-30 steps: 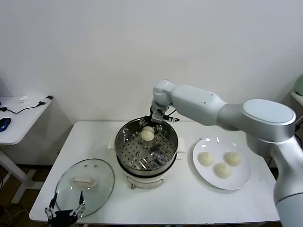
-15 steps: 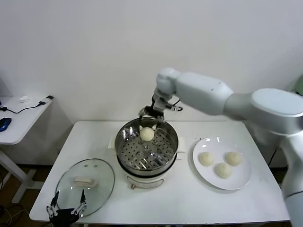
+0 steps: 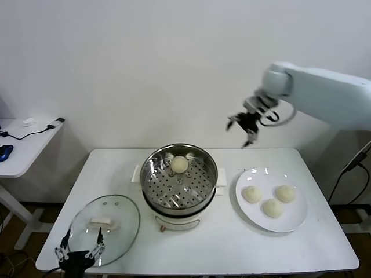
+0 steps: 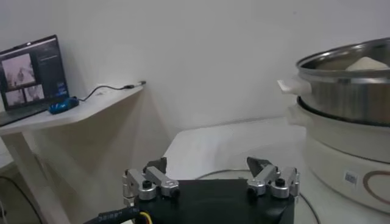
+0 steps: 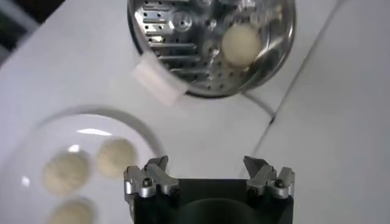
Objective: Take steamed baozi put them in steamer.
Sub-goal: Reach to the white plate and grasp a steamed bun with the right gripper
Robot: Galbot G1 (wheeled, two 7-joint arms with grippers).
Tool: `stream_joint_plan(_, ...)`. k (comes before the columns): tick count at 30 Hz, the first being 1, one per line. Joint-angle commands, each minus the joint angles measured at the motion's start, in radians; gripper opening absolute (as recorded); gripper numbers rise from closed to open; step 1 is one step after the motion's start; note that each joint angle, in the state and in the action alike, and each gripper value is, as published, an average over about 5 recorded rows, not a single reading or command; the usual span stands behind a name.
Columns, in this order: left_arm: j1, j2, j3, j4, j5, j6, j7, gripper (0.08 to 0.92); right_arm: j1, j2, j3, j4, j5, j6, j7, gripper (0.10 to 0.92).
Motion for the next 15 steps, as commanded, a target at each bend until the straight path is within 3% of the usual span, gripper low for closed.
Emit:
stream_joint_plan(1,-0.004,0.002,-0.002,0.004,-0.002,0.001,0.001,0.823,-0.062,-0.217,-0.132,0.202,0.115,-0.333,0.156,0.823)
stream_joint_plan(15,-0.005,0.000,-0.011,0.022,-0.001,-0.001,0.001,0.823,-0.385,-0.138,0.078,0.038,0.040,-0.400,0.220,0.823)
